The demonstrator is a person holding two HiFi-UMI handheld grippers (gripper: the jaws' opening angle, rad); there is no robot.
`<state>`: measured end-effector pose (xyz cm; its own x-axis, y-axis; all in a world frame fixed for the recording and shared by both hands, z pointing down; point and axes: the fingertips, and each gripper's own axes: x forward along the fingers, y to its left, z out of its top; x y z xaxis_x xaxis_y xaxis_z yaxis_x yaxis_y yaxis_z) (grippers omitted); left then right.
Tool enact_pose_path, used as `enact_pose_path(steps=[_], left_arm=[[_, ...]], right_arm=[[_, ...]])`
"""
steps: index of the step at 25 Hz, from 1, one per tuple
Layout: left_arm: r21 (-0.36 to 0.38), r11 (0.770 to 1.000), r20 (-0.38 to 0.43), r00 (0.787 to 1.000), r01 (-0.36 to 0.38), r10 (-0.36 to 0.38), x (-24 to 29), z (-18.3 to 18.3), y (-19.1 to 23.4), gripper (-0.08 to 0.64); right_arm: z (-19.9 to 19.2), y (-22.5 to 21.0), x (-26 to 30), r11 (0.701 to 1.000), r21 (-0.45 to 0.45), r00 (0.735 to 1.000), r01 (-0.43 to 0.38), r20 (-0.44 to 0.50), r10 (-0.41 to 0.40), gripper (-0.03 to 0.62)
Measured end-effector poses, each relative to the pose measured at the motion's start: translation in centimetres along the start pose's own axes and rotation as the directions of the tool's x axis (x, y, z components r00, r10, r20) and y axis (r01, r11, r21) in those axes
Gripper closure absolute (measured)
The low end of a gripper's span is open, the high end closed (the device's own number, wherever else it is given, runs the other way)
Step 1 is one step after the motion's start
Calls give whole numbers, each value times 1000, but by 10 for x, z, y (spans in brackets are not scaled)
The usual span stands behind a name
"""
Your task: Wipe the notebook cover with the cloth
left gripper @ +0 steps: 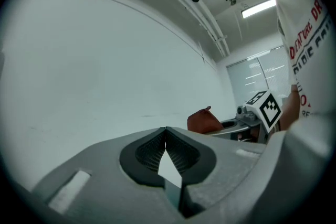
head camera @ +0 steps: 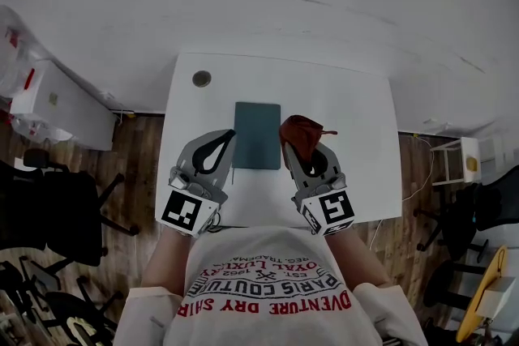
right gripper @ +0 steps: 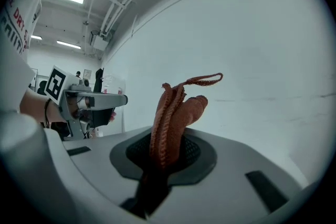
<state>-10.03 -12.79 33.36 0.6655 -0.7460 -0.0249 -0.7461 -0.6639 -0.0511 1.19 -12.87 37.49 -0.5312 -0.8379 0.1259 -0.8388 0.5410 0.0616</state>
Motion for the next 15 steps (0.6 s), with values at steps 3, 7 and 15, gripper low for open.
enact_pose_path(steps=[3, 7, 15], left_arm=[[11, 1000, -13, 1000, -17, 18, -3, -3, 2, 551], [5, 1000, -24, 999, -28, 29, -2, -5, 0, 551], [-6, 999, -40, 998, -42, 42, 2, -16, 7, 551]], right_arm=[[-7, 0, -1, 1000, -10, 1000, 15, -28, -15, 518], [-15, 1, -3, 999, -44, 998, 12, -59, -15, 525], [-10, 1, 2, 999, -39, 999, 21, -39, -22, 525]])
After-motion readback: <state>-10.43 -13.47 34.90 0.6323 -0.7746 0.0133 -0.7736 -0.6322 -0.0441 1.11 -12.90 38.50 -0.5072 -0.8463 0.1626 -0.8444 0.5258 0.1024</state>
